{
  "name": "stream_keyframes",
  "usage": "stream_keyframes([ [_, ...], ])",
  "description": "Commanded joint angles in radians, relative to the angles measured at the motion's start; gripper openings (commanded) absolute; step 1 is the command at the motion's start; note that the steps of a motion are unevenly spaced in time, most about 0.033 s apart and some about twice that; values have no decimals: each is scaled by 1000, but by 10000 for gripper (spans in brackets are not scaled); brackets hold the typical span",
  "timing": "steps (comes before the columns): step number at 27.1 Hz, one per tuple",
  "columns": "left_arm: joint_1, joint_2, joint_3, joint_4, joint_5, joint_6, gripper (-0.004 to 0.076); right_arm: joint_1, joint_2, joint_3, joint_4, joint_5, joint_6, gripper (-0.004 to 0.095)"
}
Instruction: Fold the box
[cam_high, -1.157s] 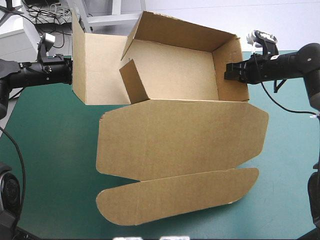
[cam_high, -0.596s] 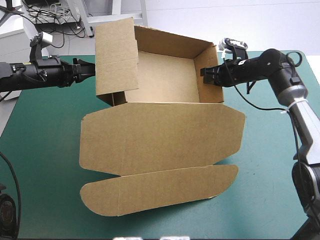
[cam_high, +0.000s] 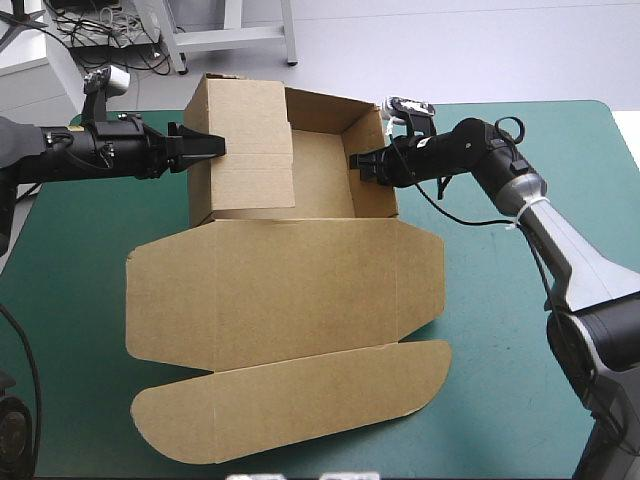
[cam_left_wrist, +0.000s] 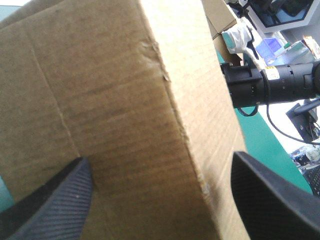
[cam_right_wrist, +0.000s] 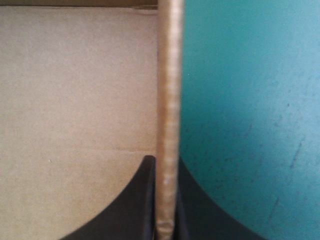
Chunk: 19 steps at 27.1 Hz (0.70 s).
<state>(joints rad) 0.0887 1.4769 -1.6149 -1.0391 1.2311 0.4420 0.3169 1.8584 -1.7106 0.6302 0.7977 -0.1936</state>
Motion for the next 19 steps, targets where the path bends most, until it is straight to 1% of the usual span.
stream_keyframes([
  [1, -31, -36, -28, -67, 54, -8, 540, 15, -50, -30, 71, -55, 14, -18],
  [4, -52, -36, -28, 18, 54, -16, 540, 25, -44, -30, 71, -55, 14, -17],
  [6, -72, -35, -28, 133, 54, -31, 540, 35, -44, -30, 58, -57, 17, -10],
  [9, -104, -35, -21, 300, 51, -107, 535, 49, -44, -30, 51, -62, 21, -8],
  [12, -132, -33, -14, 413, 40, -151, 535, 67, -42, -30, 34, -64, 26, -8],
  [14, -148, -33, -1, 454, 26, -177, 535, 87, -42, -30, -9, -65, 57, -8],
  [15, -165, -28, 17, 508, 13, -207, 535, 105, -42, -30, -61, -67, 92, -3],
  [17, -185, -18, 46, 592, 9, -255, 526, 129, -42, -30, -125, -63, 135, -2],
  [19, -194, -10, 54, 642, 13, -292, 498, 136, -42, -30, -147, -63, 156, -2],
])
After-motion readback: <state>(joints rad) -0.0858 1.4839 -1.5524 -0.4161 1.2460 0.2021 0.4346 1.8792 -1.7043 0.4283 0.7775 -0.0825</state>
